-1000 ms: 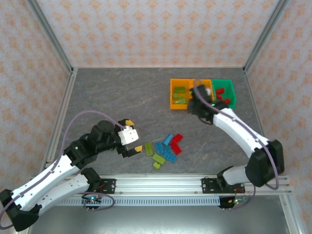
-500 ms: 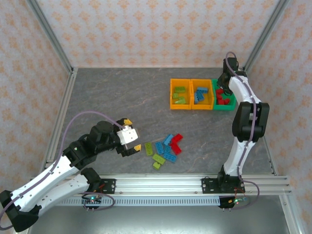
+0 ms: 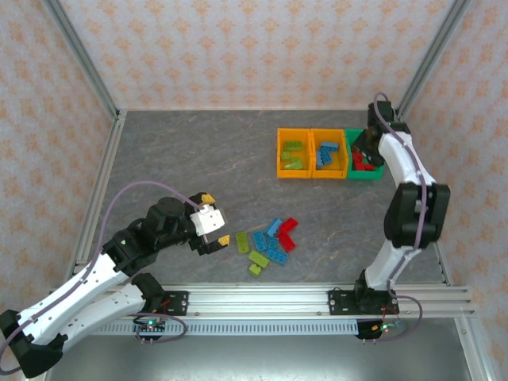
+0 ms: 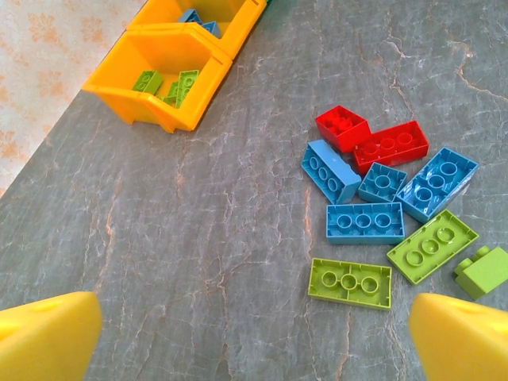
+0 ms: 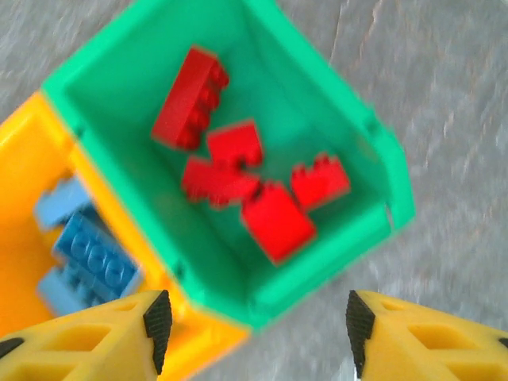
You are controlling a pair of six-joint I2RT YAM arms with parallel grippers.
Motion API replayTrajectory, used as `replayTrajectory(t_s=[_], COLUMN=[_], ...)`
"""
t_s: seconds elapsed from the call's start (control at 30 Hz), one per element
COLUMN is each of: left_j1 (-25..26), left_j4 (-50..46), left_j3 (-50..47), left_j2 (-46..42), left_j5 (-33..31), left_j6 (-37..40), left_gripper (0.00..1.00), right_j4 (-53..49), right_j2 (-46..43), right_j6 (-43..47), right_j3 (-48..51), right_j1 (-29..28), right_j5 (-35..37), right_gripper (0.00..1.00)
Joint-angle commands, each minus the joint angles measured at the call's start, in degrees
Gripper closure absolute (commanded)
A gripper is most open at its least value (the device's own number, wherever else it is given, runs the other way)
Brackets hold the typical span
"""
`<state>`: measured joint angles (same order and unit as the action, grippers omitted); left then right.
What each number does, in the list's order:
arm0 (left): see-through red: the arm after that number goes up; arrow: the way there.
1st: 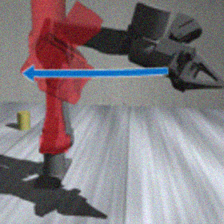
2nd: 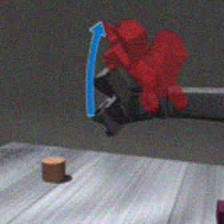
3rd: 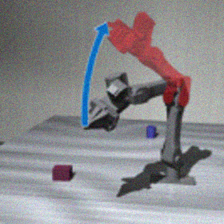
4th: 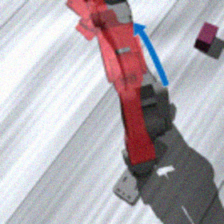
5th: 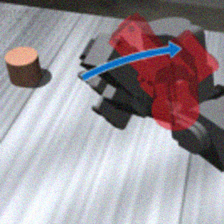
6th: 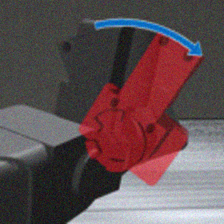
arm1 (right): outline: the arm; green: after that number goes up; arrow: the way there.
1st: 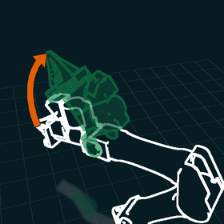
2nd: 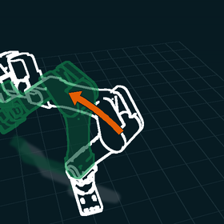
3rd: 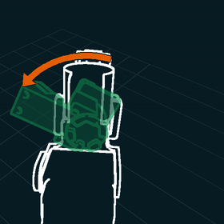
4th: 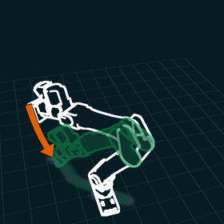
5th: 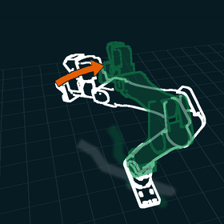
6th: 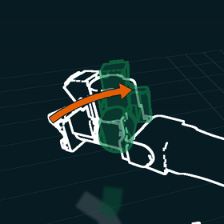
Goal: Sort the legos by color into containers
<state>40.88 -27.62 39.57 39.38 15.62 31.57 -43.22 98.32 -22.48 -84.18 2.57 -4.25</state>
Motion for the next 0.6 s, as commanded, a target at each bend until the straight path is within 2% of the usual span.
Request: replayTrajectory(t_s=[0.0, 0.13, 0.2, 0.27, 0.33, 0.43, 0.5, 0.57], left_j1=[0.6, 0.6, 0.6, 0.6, 0.6, 0.6, 0.6, 0.6], left_j4=[1.7, 5.7, 8.4, 8.4, 6.3, 3.5, 2.9, 3.0], left_j3=[-0.9, -1.2, -1.3, 0.3, 3.1, 5.9, 6.0, 5.3], left_j2=[-0.1, 1.3, 2.8, 5.2, 8.9, 12.7, 13.2, 12.4], left_j5=[-0.7, -4.8, -8.3, -8.2, -5.8, -5.6, -6.4, -6.3], left_j6=[0.0, -5.8, -11.3, -16.0, -19.7, -19.2, -17.9, -17.4], left_gripper=[0.00, 0.00, 0.00, 0.00, 0.00, 0.00, 0.00, 0.00], right_j4=[1.3, -0.8, -3.6, -5.1, -4.4, 0.5, 1.6, 2.5], right_j2=[-12.7, -22.2, -24.0, -25.5, -26.8, -28.7, -28.6, -28.1], right_j6=[-1.0, -0.6, -0.4, -2.7, -8.7, -20.4, -25.7, -28.8], right_j3=[8.7, 18.2, 20.5, 22.8, 25.6, 30.8, 32.8, 34.1], right_j1=[-4.5, -13.7, -20.0, -26.2, -31.5, -38.0, -39.8, -40.4], right_j5=[-7.7, -16.1, -16.2, -15.9, -15.1, -12.2, -10.6, -9.1], right_gripper=[0.36, 0.34, 0.34, 0.34, 0.33, 0.25, 0.18, 0.15])
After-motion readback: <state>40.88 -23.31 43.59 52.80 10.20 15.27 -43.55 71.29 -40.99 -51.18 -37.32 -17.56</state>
